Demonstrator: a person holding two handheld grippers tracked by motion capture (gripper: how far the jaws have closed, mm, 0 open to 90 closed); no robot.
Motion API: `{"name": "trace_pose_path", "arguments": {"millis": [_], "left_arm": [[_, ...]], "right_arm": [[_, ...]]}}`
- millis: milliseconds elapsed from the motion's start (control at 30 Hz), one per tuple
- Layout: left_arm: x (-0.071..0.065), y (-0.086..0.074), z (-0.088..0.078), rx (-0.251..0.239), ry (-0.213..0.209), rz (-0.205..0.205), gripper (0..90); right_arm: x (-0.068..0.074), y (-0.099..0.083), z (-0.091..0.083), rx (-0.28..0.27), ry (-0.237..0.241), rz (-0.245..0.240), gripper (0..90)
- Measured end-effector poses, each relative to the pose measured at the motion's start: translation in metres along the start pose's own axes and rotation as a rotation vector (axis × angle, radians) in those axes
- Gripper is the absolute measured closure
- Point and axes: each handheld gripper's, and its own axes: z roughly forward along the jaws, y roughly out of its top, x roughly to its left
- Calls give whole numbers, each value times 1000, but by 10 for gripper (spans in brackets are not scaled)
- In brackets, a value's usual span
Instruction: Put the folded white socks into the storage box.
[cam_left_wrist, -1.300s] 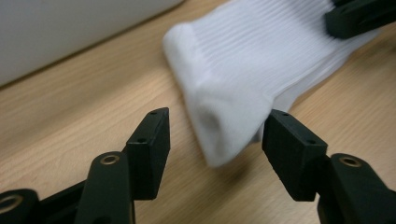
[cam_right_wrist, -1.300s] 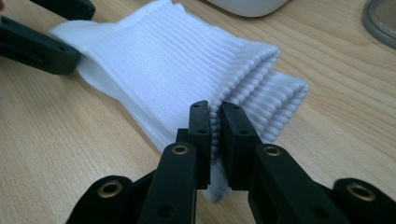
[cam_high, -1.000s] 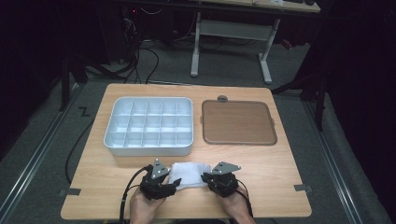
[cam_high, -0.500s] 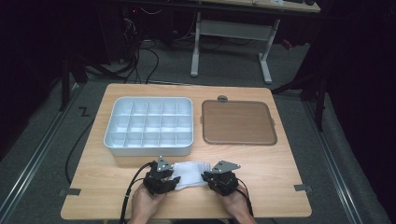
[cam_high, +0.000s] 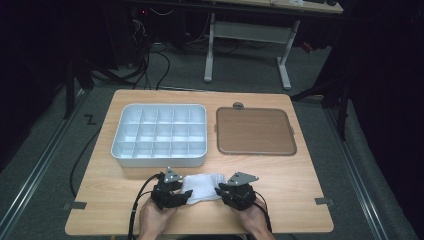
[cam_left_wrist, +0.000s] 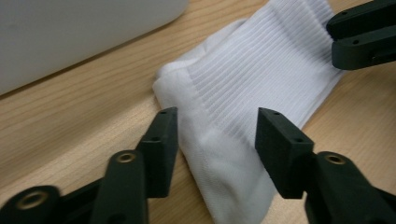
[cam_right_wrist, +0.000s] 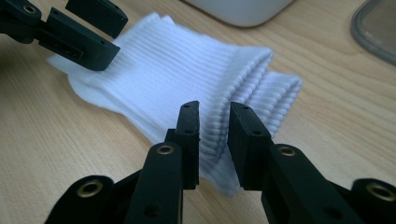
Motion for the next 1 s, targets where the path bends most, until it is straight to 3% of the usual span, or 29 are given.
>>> {"name": "trace_pose_path", "arguments": {"millis": [200,333,433,700,1000], "left_arm": [[3,23,-6,-22,-3,-27,416],[8,32,1,-13,14,-47,411],[13,35,10,-7,30,-77,410],[21,37,24,1,52,-111,429],[21,34,34,5,29,-156,460]], "right_arm": [[-1,13,-16,-65,5,21,737],[6,18,-16,-68,21,-5,774],[10,20,-10,-50,35,-19,796],[19,20,15,-20,68,-18,827],[24,18,26,0,60,-27,833]]}}
